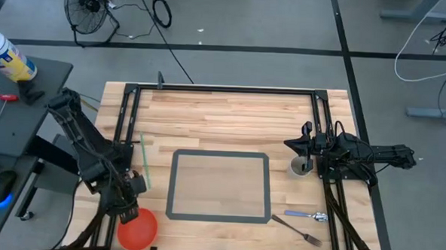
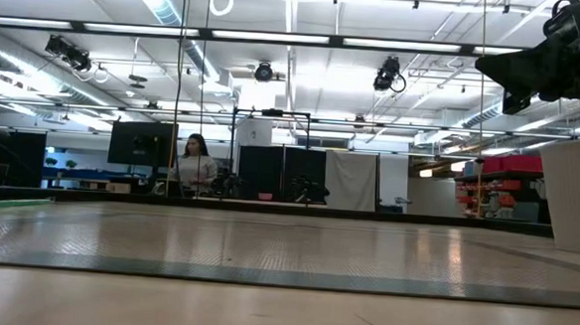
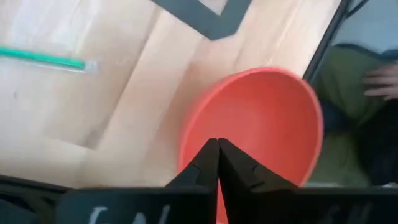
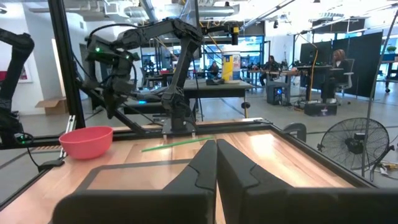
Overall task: Pick & Place Utensil
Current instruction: Put the orange bowl in the middle of the placemat
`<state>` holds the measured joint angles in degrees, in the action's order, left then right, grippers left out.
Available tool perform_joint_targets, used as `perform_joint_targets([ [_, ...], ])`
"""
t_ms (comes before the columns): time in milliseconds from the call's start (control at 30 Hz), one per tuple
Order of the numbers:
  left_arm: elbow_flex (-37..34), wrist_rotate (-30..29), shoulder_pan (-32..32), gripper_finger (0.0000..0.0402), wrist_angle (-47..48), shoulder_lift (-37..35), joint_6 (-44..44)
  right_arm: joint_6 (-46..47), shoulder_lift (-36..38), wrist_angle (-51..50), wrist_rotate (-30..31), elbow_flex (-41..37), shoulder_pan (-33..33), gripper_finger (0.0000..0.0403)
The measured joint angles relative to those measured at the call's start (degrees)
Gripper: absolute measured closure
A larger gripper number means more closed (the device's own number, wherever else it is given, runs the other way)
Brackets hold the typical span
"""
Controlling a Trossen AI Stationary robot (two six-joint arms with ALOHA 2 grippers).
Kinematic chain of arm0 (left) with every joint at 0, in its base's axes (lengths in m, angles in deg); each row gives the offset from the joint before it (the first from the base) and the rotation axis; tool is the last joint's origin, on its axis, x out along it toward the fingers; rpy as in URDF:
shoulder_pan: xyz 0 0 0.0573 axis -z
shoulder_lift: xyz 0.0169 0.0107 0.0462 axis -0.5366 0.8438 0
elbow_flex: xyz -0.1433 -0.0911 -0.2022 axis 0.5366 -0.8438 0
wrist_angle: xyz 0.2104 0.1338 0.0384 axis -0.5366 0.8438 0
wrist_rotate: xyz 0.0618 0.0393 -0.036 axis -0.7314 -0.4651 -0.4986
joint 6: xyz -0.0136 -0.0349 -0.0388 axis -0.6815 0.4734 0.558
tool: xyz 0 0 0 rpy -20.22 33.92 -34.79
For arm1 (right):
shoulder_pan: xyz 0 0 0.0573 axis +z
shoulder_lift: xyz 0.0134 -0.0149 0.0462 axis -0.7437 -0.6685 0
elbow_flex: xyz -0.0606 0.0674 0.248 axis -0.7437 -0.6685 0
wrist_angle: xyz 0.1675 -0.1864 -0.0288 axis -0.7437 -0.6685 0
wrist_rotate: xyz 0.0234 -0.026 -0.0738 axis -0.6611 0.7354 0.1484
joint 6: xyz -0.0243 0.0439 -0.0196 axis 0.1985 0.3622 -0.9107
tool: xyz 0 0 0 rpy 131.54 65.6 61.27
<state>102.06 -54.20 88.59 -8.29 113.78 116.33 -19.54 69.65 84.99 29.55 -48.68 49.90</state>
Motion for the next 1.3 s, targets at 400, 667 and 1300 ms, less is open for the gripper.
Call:
perform_joint_targets([
  [400,0.00,-0.60,1.28,0.0206,1.38,2.02,-8.83,0.00,0.00,0.02,0.00,0.00,-0.01,0.0389],
  [667,-0.02,0.70,4.61,0.0189,2.90,7.07,-10.65,0.00,0.00,0.04,0.00,0.00,0.01,0.0389],
  [1300,-0.02,2.37,4.42,0.0258,-0.47,16.16,-6.10,0.00,0.00,0.02,0.01,0.00,0.01,0.0389],
])
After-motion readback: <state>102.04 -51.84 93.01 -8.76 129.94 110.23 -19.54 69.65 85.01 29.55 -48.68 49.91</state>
